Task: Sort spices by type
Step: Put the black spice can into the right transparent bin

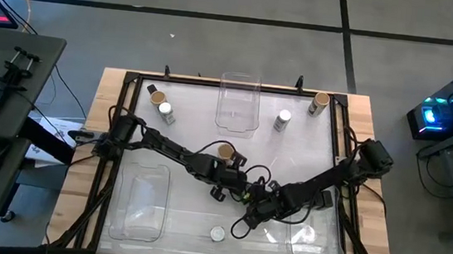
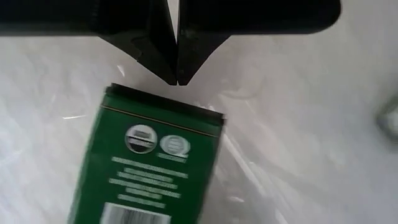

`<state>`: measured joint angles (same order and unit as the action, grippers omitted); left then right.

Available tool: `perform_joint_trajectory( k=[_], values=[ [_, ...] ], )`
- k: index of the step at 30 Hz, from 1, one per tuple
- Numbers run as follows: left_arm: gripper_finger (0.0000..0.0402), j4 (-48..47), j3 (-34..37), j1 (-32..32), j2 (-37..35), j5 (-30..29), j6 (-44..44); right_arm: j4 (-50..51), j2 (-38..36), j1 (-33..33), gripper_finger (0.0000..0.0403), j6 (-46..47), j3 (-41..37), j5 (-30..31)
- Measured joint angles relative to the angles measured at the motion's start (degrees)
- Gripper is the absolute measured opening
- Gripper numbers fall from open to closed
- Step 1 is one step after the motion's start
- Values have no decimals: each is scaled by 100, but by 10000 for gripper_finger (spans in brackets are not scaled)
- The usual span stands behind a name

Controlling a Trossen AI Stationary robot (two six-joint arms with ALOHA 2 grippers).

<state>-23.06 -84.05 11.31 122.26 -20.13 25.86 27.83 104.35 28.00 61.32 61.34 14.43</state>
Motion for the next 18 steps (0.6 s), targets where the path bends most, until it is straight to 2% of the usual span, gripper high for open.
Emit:
perform_joint_trajectory(
  k=[7,13,18],
  values=[
    [0,-49,0,117,92,-12,-37,12,161,-67,0,118,-2,267],
    [0,-10,-7,180,90,-34,-516,34,201,-85,0,156,27,429],
    [0,-99,-7,323,90,-118,-589,80,6,36,0,-194,193,429]
  ],
)
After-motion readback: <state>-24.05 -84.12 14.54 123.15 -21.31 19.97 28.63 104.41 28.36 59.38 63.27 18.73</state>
